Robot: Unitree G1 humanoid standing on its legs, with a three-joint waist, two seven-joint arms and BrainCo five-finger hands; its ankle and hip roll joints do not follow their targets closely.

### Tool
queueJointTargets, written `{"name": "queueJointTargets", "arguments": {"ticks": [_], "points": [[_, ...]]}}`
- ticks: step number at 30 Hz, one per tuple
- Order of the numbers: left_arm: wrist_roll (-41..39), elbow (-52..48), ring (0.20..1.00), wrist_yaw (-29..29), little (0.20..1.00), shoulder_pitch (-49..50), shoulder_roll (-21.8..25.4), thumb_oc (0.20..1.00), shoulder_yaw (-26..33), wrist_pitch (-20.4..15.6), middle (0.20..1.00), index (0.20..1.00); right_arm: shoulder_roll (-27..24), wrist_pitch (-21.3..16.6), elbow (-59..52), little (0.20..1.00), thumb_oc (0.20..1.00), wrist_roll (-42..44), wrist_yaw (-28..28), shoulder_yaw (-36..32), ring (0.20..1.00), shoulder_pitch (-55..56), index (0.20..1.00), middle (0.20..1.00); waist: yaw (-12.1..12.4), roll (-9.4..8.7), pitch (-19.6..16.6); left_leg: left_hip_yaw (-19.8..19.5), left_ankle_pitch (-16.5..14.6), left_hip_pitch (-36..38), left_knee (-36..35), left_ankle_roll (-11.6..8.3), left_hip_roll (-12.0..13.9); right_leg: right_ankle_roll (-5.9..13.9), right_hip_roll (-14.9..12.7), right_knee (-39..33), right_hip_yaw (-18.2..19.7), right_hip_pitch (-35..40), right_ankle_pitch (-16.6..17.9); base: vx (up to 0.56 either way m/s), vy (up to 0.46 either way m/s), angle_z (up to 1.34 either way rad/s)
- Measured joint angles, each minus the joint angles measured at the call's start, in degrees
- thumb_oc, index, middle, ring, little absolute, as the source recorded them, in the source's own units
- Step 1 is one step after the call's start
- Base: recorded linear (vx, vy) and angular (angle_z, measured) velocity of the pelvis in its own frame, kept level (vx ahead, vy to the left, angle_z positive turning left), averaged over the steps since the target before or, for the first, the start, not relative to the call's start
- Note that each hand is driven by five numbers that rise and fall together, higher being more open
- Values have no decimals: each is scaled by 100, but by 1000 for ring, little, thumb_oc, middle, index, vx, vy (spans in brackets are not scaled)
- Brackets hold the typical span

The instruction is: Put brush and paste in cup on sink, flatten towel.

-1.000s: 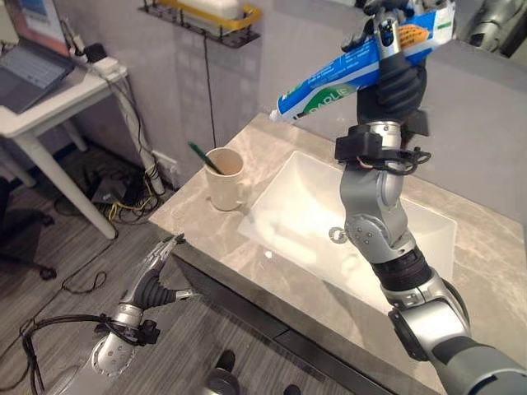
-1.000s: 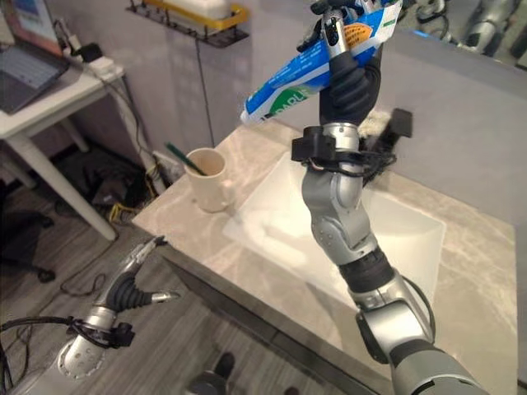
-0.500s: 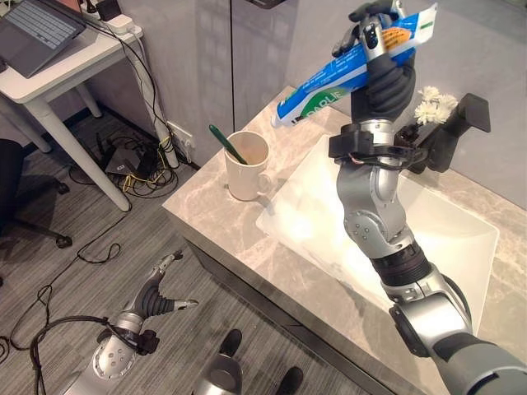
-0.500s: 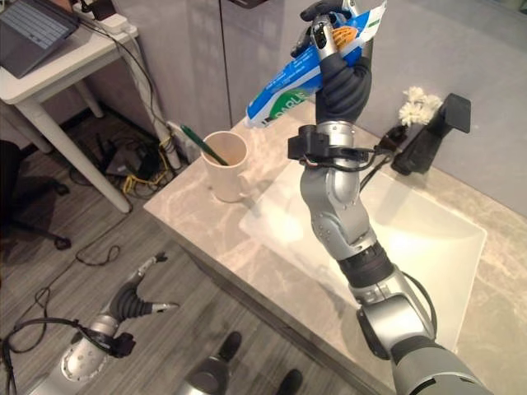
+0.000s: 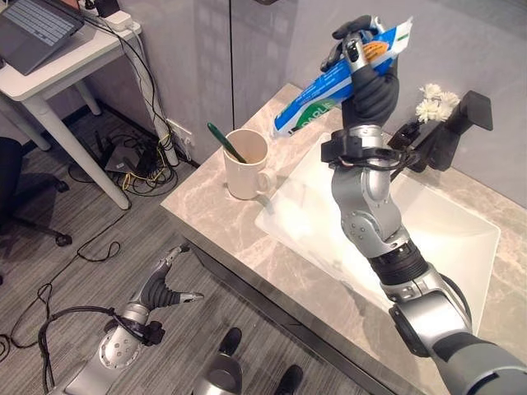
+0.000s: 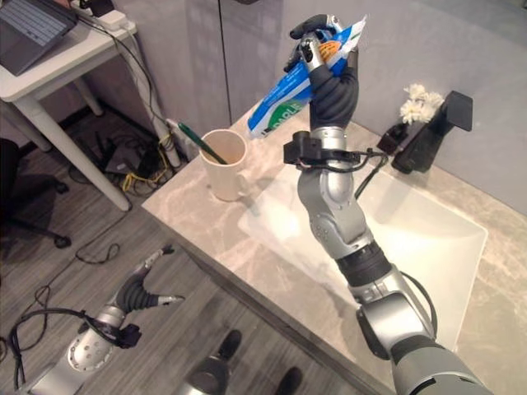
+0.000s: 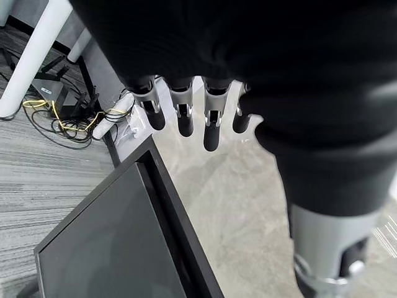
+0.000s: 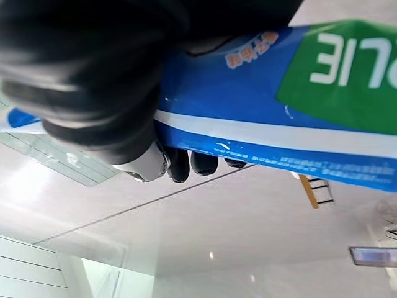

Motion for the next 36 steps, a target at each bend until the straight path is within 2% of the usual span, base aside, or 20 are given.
{"name": "queueJointTargets", "arguments": {"ticks": [1,9,17,24,29,36], "points": [[0,111,1000,-3,1000,-48,-30,1000,-75,4,1000,1000,170,4,99,200,200,5,2,33,200,-3,200,200,-2,-30,13,0,0,-8,1,-1,7,0,4,0,-1,-8,0,0,0,0],[-1,129,1000,-5,1000,-104,17,1000,-120,108,1000,1000,188,14,146,200,200,11,9,61,200,-60,200,200,19,-352,169,-14,-3,-32,3,-4,-1,0,-1,0,-16,-17,-1,0,0,0],[-5,437,1000,-27,1000,-222,4,1000,-220,116,1000,1000,157,60,146,200,200,8,8,154,200,-180,200,200,9,-421,192,-9,-3,-37,8,-4,7,0,7,0,-7,-29,-1,0,0,0],[15,1068,1000,-19,1000,-411,-190,1000,-247,143,1000,1000,90,162,145,200,200,-115,13,350,200,-300,200,200,-1,-734,233,7,-25,-166,112,-22,-2,-4,6,-1,7,-117,10,0,0,0],[45,1181,1000,8,1000,-539,-211,1000,-462,151,1000,1000,82,179,144,200,200,-142,57,487,200,-450,200,200,4,-759,231,23,-48,-205,185,-33,4,-15,13,0,18,-122,31,0,0,0],[150,1467,1000,131,1000,-557,-305,1000,-459,163,1000,1000,80,185,125,200,200,-402,117,678,200,-453,200,200,-15,-827,229,140,-67,-228,207,-58,26,-22,28,0,145,-195,90,5,4,-9]]}}
